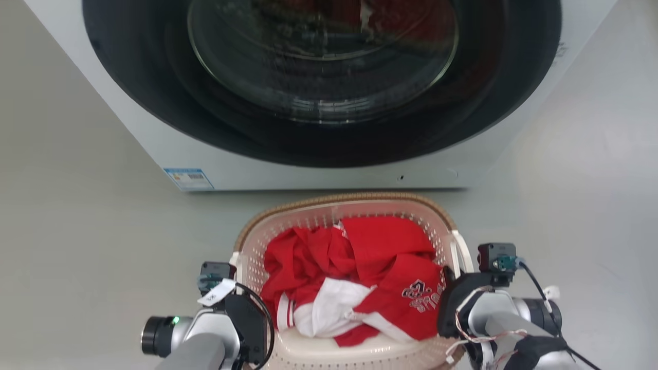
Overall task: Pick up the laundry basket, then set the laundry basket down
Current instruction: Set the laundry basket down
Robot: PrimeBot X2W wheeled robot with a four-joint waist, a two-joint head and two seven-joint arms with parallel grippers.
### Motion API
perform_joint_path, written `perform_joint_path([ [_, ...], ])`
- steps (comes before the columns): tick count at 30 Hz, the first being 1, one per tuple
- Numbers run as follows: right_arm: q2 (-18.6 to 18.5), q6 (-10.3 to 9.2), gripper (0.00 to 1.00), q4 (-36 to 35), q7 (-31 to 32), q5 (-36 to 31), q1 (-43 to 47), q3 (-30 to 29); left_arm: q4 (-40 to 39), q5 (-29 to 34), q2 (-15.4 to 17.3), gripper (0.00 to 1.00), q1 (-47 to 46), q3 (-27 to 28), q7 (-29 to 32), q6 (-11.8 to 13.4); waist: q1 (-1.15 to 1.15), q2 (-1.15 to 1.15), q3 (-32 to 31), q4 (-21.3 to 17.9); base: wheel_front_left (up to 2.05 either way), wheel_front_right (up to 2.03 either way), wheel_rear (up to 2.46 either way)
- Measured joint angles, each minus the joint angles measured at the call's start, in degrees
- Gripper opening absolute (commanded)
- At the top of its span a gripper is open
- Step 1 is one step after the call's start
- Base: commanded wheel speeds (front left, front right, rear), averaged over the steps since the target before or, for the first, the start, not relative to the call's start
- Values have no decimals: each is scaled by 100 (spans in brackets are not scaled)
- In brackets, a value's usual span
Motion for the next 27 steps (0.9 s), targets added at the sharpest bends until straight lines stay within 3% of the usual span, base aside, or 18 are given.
perform_joint_path([
  [27, -20, 0, 0, 231, -223, -294, -1592, 56, 67, 121, 74, 0, -1464, 121, -304, 29, 0, 1, 2305, 43, 0, 0, 0],
])
